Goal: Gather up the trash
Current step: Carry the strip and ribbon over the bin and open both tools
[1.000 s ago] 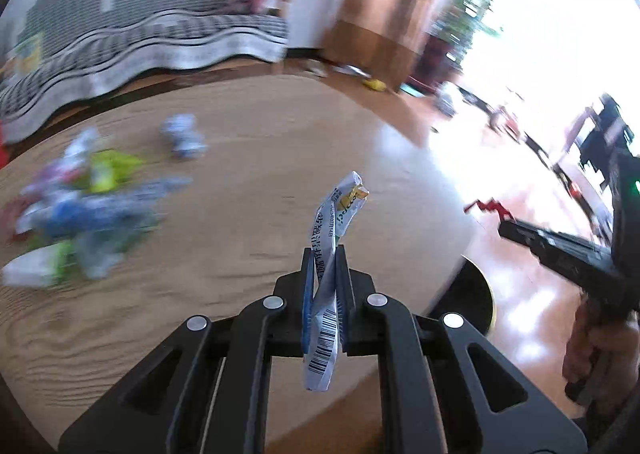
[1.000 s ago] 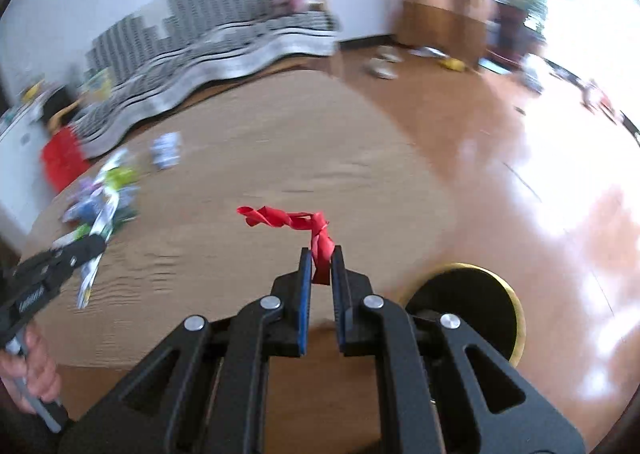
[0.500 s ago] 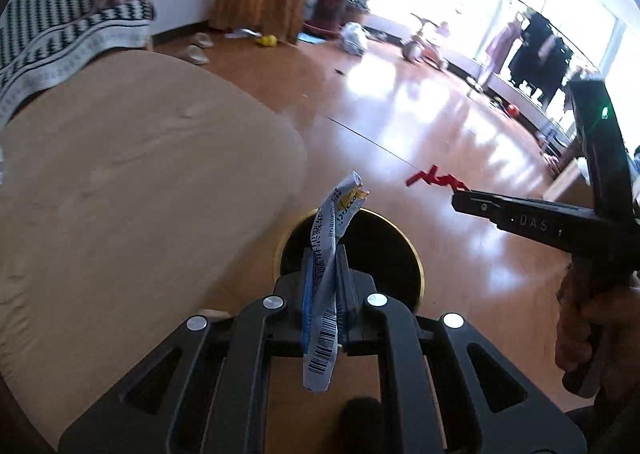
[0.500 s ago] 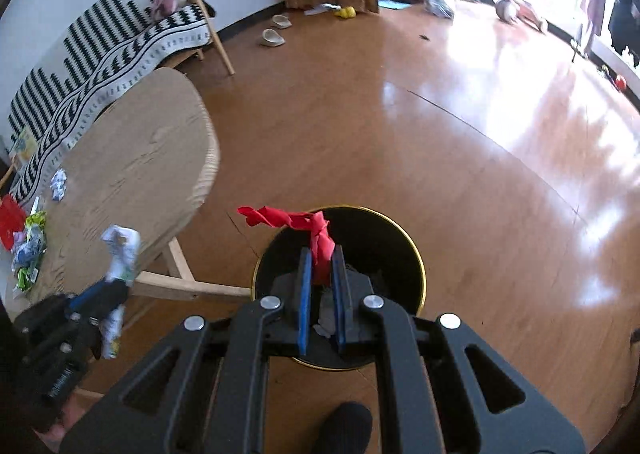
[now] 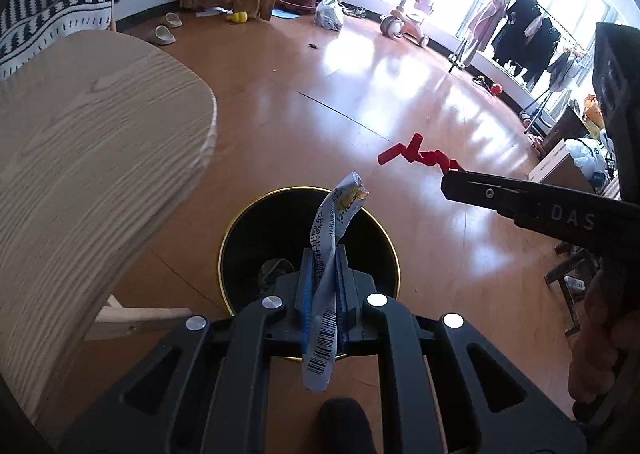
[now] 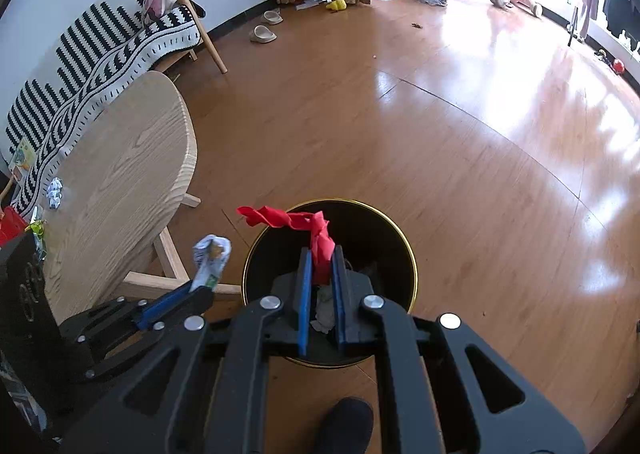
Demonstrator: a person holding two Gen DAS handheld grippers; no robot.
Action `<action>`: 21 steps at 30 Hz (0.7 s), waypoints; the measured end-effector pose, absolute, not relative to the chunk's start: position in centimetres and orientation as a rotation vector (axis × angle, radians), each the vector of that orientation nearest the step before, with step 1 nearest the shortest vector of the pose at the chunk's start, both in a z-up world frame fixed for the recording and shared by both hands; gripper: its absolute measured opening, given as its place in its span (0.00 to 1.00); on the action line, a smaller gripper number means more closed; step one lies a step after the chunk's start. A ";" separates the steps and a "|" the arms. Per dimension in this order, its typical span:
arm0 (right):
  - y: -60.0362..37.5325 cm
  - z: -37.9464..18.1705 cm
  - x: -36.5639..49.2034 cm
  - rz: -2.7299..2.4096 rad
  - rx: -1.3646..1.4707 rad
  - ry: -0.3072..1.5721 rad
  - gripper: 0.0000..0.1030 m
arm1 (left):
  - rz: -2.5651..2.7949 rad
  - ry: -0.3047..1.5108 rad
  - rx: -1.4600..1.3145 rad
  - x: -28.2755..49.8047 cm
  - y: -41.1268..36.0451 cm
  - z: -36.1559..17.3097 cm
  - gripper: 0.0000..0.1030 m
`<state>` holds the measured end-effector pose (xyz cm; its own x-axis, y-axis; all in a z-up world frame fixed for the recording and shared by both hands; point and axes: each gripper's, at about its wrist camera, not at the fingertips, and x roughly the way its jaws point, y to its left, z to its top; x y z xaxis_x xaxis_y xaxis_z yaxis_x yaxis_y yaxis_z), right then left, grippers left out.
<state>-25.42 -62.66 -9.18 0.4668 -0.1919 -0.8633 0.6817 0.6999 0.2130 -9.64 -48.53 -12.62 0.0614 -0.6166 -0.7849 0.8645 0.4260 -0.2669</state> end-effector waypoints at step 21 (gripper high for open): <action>-62.9 -9.8 -24.9 -0.577 0.616 0.974 0.10 | -1.095 0.892 0.297 -10.2 -45.7 -9.3 0.70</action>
